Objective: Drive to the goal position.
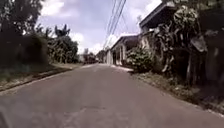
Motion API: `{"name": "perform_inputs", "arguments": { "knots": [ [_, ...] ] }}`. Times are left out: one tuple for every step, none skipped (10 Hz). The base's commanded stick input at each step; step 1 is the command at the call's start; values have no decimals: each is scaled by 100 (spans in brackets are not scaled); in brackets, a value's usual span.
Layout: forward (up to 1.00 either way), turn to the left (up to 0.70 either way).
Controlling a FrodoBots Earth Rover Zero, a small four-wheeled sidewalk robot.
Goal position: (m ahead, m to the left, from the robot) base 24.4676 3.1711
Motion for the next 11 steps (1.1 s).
{"name": "perform_inputs", "arguments": {
  "knots": [
    [70,0],
    [70,0],
    [70,0],
    [70,0],
    [70,0],
    [70,0],
    [70,0],
    [70,0],
    [70,0],
    [70,0],
    [70,0]
  ]
}}
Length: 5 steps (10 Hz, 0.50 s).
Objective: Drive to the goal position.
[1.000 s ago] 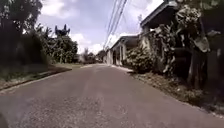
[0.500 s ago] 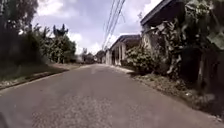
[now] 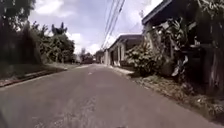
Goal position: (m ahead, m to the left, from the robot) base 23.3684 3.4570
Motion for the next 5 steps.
{"name": "perform_inputs", "arguments": {
  "knots": [
    [70,0],
    [70,0],
    [70,0],
    [70,0],
    [70,0]
  ]
}}
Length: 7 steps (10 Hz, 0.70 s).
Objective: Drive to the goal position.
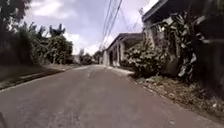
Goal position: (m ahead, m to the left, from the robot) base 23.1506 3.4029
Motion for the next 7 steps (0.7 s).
{"name": "perform_inputs", "arguments": {
  "knots": [
    [70,0],
    [70,0],
    [70,0],
    [70,1],
    [70,3],
    [70,17],
    [70,31]
  ]
}}
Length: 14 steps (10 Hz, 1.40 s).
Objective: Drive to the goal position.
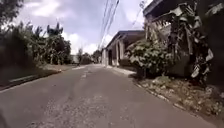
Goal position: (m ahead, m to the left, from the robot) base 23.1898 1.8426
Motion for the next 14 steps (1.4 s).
{"name": "perform_inputs", "arguments": {
  "knots": [
    [70,31],
    [70,25],
    [70,0],
    [70,0],
    [70,0],
    [70,0],
    [70,0],
    [70,1],
    [70,2],
    [70,2],
    [70,2],
    [70,2],
    [70,2],
    [70,3]
  ]
}}
